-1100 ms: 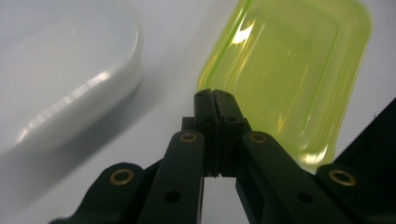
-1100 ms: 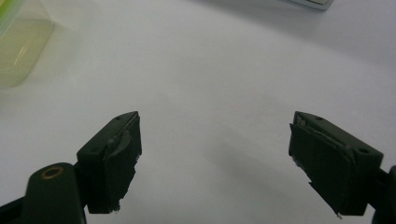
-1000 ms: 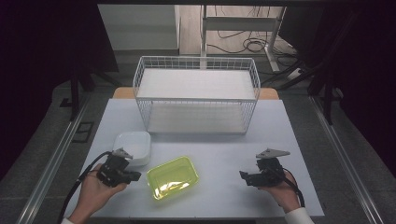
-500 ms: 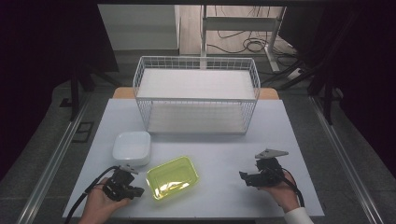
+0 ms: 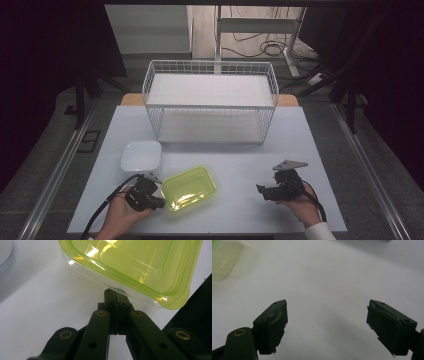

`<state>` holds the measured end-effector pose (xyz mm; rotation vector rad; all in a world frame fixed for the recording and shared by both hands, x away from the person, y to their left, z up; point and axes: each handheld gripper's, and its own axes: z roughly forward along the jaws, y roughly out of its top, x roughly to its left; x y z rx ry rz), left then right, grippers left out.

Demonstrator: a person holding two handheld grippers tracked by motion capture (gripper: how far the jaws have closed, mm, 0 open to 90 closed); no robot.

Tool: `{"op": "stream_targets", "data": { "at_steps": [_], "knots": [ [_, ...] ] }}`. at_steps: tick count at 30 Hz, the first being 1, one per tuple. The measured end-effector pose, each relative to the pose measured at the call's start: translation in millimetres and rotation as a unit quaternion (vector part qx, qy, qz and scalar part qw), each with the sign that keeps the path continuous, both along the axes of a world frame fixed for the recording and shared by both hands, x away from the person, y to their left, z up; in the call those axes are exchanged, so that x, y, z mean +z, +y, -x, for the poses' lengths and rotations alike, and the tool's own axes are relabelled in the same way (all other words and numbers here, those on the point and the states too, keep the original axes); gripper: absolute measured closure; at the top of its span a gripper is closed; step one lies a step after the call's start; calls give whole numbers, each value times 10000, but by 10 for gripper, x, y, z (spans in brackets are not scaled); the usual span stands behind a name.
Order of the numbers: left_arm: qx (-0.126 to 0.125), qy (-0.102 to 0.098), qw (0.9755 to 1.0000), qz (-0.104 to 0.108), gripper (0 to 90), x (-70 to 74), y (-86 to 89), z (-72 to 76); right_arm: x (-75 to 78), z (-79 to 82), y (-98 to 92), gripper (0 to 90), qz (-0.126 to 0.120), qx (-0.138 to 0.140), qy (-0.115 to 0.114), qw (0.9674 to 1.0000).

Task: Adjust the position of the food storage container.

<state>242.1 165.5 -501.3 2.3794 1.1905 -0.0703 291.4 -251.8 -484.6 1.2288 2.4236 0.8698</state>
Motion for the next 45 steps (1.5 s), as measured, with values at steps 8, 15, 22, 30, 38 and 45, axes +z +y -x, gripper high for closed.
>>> {"op": "stream_targets", "data": {
  "at_steps": [8,15,22,30,38,45],
  "knots": [
    [66,-55,10000,-31,900,11,-73,-145,-11,-7,14,171,13,20,40,10000],
    [122,-86,9999,-23,900,26,-202,-338,-12,-9,6,171,16,13,40,10000],
    [118,-119,9999,12,900,37,-326,-468,-14,-13,-7,170,29,18,45,10000],
    [125,-150,9998,10,900,28,-461,-619,-15,-12,-10,171,38,13,60,10000],
    [180,-137,9997,100,900,-9,-556,-740,-16,-7,-16,170,60,3,52,10000],
    [150,-171,9997,123,900,-15,-620,-771,-12,0,-21,170,37,-11,58,10000]
  ]
}}
